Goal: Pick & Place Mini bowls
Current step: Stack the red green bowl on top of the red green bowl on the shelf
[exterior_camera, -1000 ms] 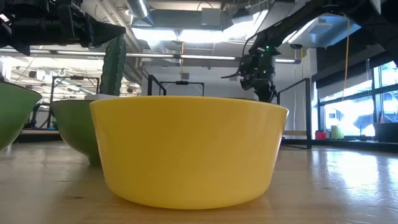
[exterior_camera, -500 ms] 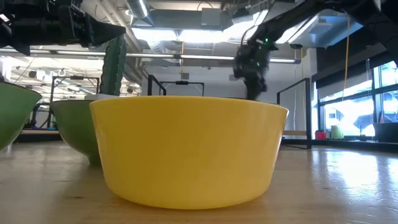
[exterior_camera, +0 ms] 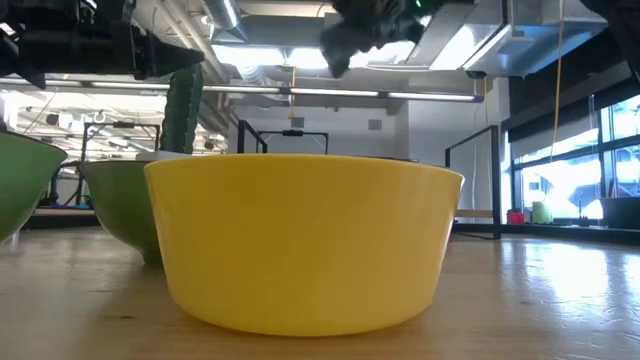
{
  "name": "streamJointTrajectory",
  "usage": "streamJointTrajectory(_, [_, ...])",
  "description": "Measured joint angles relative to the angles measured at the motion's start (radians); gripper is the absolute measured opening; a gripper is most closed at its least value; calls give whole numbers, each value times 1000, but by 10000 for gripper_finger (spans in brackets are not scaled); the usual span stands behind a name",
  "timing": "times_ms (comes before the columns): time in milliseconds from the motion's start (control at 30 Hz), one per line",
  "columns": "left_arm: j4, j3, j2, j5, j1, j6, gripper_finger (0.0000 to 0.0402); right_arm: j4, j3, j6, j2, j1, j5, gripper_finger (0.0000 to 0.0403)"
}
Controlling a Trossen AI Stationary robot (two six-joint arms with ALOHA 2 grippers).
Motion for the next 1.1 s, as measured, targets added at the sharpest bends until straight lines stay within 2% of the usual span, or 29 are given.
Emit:
streamJointTrajectory(100, [-30, 0, 5, 0, 0, 8, 3, -49, -14, -107, -3, 128, 11, 8])
streamJointTrajectory(233, [-72, 0, 16, 8, 0, 3, 3, 3, -78, -133, -15, 255, 95, 7])
streamJointTrajectory(433, [-85, 0, 19, 36, 0, -27, 3, 84, -211, -135, -19, 314, 100, 4])
streamJointTrajectory(567, [-87, 0, 19, 36, 0, -43, 3, 130, -326, -118, -69, 335, 138, 2])
streamJointTrajectory(700, [-96, 0, 19, 37, 0, -86, 3, 219, -459, -52, -197, 350, 237, 2])
streamJointTrajectory(800, [-106, 0, 19, 37, 0, -93, 3, 343, -576, 21, -349, 364, 311, 2])
streamJointTrajectory(900, [-109, 0, 19, 31, 0, -93, 3, 477, -707, 74, -524, 375, 312, 1])
streamJointTrajectory(1100, [-110, 0, 19, 20, 0, -93, 3, 853, -1038, 208, -830, 361, 312, 4])
